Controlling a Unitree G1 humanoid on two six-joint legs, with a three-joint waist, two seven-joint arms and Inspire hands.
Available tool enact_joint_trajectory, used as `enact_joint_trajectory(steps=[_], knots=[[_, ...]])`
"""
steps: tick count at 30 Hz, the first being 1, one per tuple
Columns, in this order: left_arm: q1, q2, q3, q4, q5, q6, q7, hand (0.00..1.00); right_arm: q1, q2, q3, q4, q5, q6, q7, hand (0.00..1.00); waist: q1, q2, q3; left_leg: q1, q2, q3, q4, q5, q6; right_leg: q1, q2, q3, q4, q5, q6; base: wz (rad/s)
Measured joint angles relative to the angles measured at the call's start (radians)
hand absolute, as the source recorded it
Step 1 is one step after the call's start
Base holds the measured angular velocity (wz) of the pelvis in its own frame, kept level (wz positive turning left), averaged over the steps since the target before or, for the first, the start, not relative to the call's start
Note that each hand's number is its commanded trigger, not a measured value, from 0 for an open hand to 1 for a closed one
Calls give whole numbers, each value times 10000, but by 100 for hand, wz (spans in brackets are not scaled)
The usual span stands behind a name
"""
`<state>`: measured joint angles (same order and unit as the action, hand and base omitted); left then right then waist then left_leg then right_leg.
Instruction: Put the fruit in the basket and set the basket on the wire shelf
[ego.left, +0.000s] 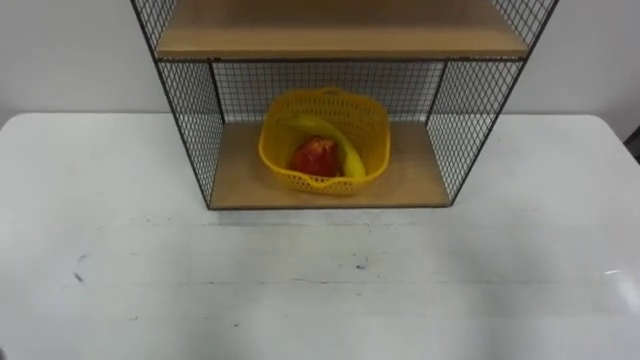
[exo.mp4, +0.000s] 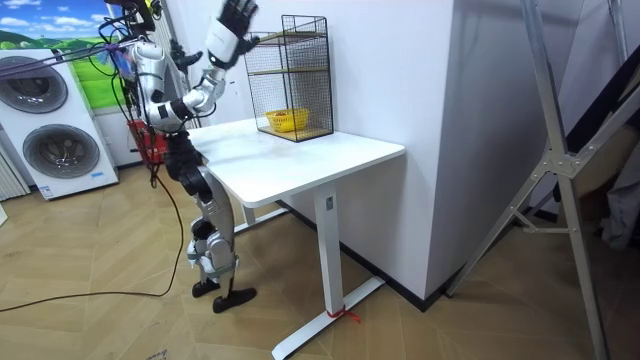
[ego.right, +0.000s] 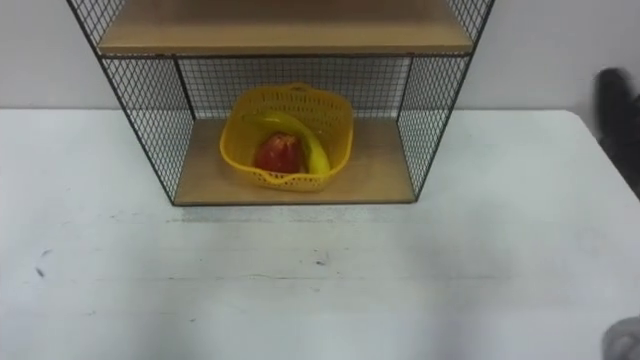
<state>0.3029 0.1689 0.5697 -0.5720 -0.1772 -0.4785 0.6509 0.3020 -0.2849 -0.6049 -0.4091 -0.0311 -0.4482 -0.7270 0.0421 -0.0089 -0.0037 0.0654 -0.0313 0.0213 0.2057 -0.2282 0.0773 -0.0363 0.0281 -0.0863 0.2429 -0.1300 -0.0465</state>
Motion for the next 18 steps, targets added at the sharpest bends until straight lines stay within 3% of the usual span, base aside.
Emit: enact_joint_trajectory(steps=[3,5,7,11,13,18], knots=[[-18,261,947,-1,157,2,990,0,31,-70,-1020,35,314,-10,-1008,0,29,-39,2,21,-19,-30,4,0,-6,-37,-41,-45,157,-101,-23,1],[34,829,1719,79,137,24,1944,0,263,-82,-1618,137,819,47,-1744,0,15,-144,19,18,-25,-40,19,-14,-32,-72,-78,-124,206,-204,-27,0],[416,1012,2499,243,113,63,2509,0,578,-84,-2111,166,1264,138,-2143,0,-42,-104,-7,-19,-31,-85,11,-16,-35,-140,-91,-171,194,-239,-8,3],[1179,1082,3700,1034,-954,293,3585,0,1068,-212,-3353,1322,2857,388,-3118,0,36,-138,-37,-217,-149,-101,29,-19,-35,-540,-191,-63,698,-441,-22,-1],[1220,1200,4031,1784,-1799,498,3896,0,1098,-240,-3629,2073,3511,660,-3423,0,78,-80,-19,-217,-157,-99,35,-20,-32,-547,-199,-49,718,-461,-7,2],[1756,1220,4084,4169,-4177,1002,4179,0,1294,-221,-3661,4490,6355,1438,-3466,0,-59,12,-21,-336,-205,-230,85,-23,-27,-636,-288,-191,829,-523,-16,8]])
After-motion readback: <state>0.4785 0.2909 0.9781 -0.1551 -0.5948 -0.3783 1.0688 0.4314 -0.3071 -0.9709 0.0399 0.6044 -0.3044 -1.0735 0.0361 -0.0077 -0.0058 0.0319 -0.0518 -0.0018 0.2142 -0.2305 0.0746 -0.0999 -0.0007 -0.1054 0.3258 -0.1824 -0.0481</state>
